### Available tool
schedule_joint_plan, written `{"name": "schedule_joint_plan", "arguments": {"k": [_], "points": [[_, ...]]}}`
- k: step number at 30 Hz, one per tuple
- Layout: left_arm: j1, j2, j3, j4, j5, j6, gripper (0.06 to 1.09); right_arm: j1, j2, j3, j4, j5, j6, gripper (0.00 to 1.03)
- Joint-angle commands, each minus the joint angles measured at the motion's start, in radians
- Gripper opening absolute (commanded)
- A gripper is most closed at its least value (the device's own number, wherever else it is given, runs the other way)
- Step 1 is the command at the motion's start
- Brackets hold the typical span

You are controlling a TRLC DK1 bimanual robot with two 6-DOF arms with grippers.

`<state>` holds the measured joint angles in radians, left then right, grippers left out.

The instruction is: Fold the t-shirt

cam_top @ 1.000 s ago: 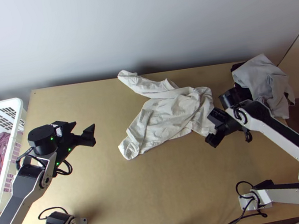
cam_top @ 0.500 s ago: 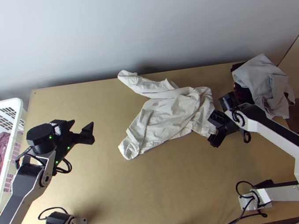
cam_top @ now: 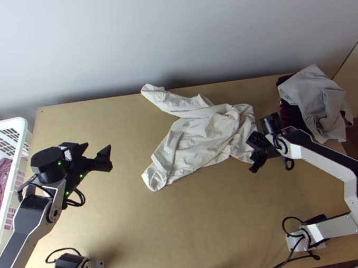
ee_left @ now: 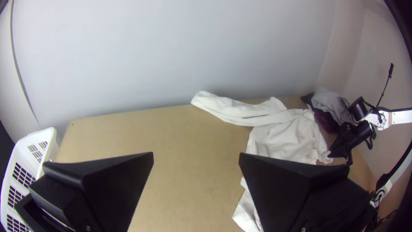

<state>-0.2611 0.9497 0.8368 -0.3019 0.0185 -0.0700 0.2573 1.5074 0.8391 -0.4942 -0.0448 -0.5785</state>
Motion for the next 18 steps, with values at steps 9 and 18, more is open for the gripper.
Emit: {"name": "schedule_joint_plan", "arguments": {"k": [9,18], "points": [[-0.527,0.040,-0.048,-0.120,0.012,0.006,0.99,0.089,-0.058,0.084,0.023,0.008,0.029,0.03],[-0.515,0.340,0.038,-0.008,0.043,-0.082,1.00,0.111,-0.085,0.094,0.006,0.011,0.055,0.03]]}}
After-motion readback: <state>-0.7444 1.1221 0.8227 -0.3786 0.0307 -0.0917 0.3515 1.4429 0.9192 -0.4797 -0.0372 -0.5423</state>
